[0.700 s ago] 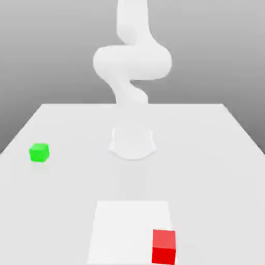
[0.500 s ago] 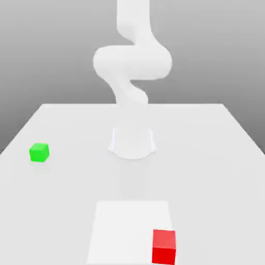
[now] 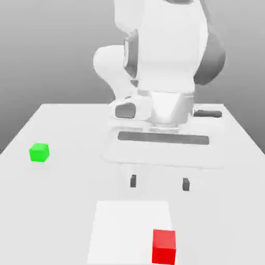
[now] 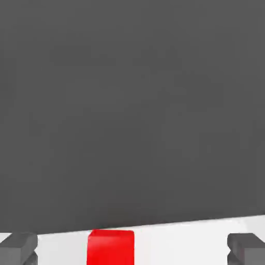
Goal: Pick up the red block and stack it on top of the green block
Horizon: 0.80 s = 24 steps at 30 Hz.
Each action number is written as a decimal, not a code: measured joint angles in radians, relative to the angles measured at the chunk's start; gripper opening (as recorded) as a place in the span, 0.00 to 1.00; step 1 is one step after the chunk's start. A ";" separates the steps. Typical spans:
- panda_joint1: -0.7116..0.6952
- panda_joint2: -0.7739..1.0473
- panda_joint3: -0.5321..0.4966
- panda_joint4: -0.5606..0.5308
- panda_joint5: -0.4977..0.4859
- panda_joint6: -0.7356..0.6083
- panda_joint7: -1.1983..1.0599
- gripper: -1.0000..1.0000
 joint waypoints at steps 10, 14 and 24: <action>0.042 0.321 -0.029 0.000 -0.032 0.196 0.061 0.00; 0.042 0.321 -0.029 0.000 -0.033 0.197 0.062 0.00; -0.047 0.114 -0.100 -0.072 -0.009 0.064 0.138 0.00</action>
